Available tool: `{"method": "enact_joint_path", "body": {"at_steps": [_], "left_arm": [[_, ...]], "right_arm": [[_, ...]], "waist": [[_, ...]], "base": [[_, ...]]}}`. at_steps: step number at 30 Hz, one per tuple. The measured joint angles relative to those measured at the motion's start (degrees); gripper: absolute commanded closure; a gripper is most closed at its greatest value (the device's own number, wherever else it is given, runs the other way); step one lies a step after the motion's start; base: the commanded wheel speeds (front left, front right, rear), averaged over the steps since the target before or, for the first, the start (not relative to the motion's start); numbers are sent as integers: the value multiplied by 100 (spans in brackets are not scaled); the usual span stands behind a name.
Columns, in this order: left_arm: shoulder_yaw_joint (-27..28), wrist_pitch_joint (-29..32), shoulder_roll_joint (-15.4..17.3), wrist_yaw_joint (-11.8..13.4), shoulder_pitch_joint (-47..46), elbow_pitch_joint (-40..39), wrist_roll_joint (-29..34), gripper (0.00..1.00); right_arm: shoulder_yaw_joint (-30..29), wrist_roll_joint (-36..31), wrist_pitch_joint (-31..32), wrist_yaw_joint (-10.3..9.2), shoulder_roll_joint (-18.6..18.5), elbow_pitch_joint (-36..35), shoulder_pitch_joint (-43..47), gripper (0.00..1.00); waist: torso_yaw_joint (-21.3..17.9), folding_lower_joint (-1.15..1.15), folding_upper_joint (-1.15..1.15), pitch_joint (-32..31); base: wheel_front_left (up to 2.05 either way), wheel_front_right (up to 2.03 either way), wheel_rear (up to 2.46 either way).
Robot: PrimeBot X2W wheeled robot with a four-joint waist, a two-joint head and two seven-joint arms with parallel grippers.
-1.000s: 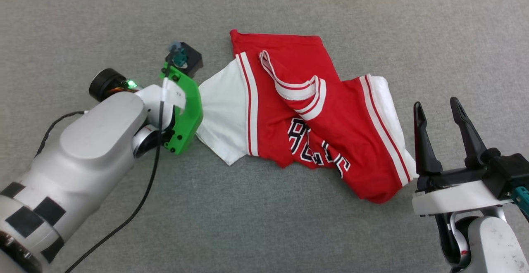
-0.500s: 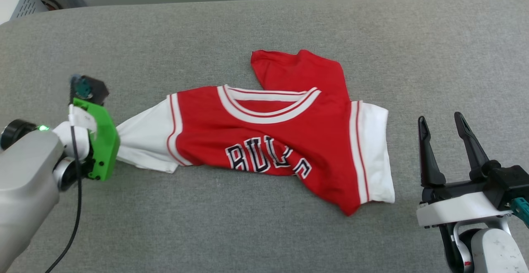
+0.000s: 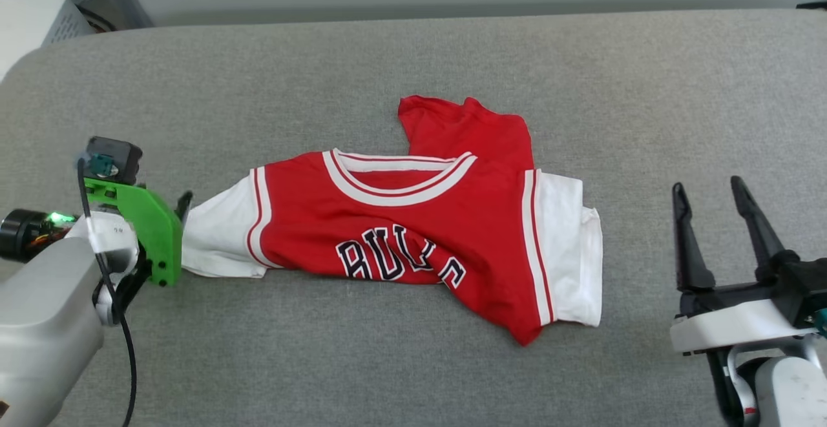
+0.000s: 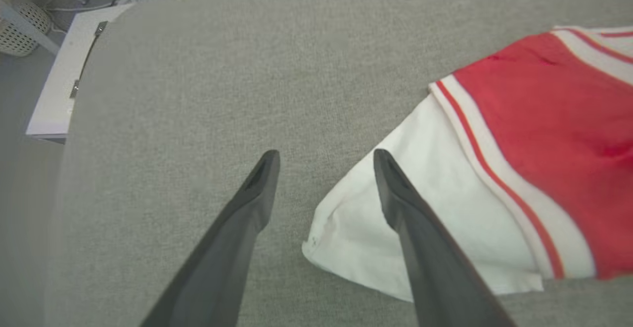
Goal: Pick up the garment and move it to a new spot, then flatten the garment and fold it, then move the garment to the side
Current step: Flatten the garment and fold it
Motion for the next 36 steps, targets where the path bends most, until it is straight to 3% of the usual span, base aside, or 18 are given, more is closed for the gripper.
{"method": "enact_joint_path", "body": {"at_steps": [7,12,15,18,23,28,32,36], "left_arm": [[401,-1745,-98,759,451,-506,259,0],[1042,-1930,-125,1437,914,-1344,584,0],[1736,-1935,-164,1876,1353,-2172,1180,0],[2217,-1935,-278,2149,1965,-2764,1688,0],[2853,-1935,-561,2326,2737,-3383,2362,0],[3285,-1935,-928,2323,3278,-3849,2964,0],[3534,-1935,-1282,2181,3537,-3977,3290,0],[3722,-1935,-1584,1989,3662,-3995,3575,0]], "right_arm": [[-26,24,0,-1,-583,-129,-305,0],[307,201,0,1,-1294,99,-642,0],[708,466,-2,8,-1804,447,-899,0],[1316,878,104,16,-2314,834,-1126,0],[2421,1764,1018,22,-3122,1083,-1760,0],[3544,2871,2446,23,-3785,1139,-2224,0],[4173,3545,3405,23,-4062,1120,-2480,0],[4586,3863,3890,23,-4155,1161,-2735,0]], "waist": [[142,0,0,-301],[302,0,0,-438],[403,0,0,-498],[481,0,0,-539],[559,0,1,-508],[633,0,0,-383],[700,0,1,-234],[774,0,0,-66]], "base": [[0,0,0],[0,0,0],[0,0,0],[0,0,0],[0,0,0],[0,0,0],[0,0,0],[0,0,0]]}}
